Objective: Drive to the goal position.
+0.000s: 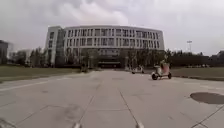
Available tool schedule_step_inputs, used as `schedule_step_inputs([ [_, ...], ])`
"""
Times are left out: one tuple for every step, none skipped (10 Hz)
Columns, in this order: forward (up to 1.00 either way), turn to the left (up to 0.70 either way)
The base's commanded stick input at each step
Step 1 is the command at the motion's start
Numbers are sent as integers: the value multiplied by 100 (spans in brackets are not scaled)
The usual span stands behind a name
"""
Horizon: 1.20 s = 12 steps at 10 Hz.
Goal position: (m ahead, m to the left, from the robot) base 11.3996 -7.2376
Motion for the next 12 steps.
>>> schedule_step_inputs([
  [50, 10],
  [50, 13],
  [50, 15],
  [50, 0],
  [50, 0],
  [50, 0],
  [50, 0],
  [50, 0],
  [50, 0],
  [50, 0],
  [50, 0],
  [50, 0],
])
